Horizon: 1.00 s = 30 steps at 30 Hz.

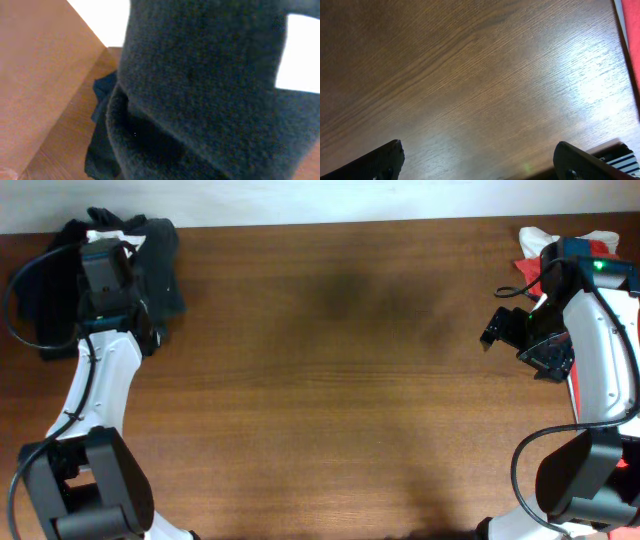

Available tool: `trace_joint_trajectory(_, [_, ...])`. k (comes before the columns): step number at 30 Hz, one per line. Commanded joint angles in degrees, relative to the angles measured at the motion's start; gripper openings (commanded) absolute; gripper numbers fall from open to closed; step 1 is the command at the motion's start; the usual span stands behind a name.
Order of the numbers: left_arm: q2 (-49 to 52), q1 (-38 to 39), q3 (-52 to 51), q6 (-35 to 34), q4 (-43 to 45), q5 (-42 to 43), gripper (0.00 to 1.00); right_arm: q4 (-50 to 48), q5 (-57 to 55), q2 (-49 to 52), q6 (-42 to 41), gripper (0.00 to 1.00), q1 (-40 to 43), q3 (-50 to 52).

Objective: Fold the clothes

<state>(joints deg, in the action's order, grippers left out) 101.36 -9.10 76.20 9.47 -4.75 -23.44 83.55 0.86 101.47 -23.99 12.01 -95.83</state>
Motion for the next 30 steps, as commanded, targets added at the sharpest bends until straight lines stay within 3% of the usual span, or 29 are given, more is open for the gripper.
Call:
trace_joint_trajectory(1, [1.8, -2.7, 2.1, 0.5, 1.9, -1.4, 0.01, 0.0, -0.9, -0.3, -0.2, 0.99, 0.0, -0.8])
trace_joint_trajectory(7, [10.6, -9.3, 2.1, 0.5, 8.2, -1.5, 0.12, 0.0, -0.9, -0.3, -0.2, 0.99, 0.0, -0.8])
trace_joint_trajectory(9, [12.1, -11.1, 2.1, 0.5, 8.4, -1.5, 0.44, 0.0, -0.9, -0.3, -0.2, 0.99, 0.0, -0.8])
trace_joint_trajectory(11, [12.1, -12.6, 2.1, 0.5, 9.2, -1.5, 0.47, 0.0, -0.9, -0.3, -0.2, 0.99, 0.0, -0.8])
trace_joint_trajectory(13, [11.3, -12.9, 2.6, 0.5, 9.2, -1.5, 0.83, 0.0, -0.9, -0.3, -0.2, 0.99, 0.0, -0.8])
trace_joint_trajectory(16, [7.3, -10.8, 2.6, 0.5, 7.1, -1.4, 0.87, 0.0, -0.9, -0.3, -0.2, 0.99, 0.0, -0.8])
trace_joint_trajectory(17, [5.0, -9.3, 2.6, 0.5, 5.9, -1.4, 0.97, 0.0, -0.9, -0.3, -0.2, 0.99, 0.0, -0.8])
trace_joint_trajectory(21, [-6.0, -1.0, 2.6, 0.4, -8.8, 0.7, 0.99, 0.0, -0.9, -0.3, -0.2, 0.99, 0.0, -0.8])
trace_joint_trajectory(24, [-12.6, 5.1, 2.6, -6.5, -22.7, 9.5, 0.99, 0.0, -0.9, -0.3, -0.2, 0.99, 0.0, -0.8])
trace_joint_trajectory(26, [-17.1, 8.6, 2.6, -14.9, -32.5, 17.7, 0.99, 0.0, -0.9, -0.3, -0.2, 0.99, 0.0, -0.8])
trace_joint_trajectory(30, [-25.7, 15.1, 2.5, -15.9, -46.0, 23.9, 0.99, 0.0, -0.9, -0.3, -0.2, 0.99, 0.0, -0.8])
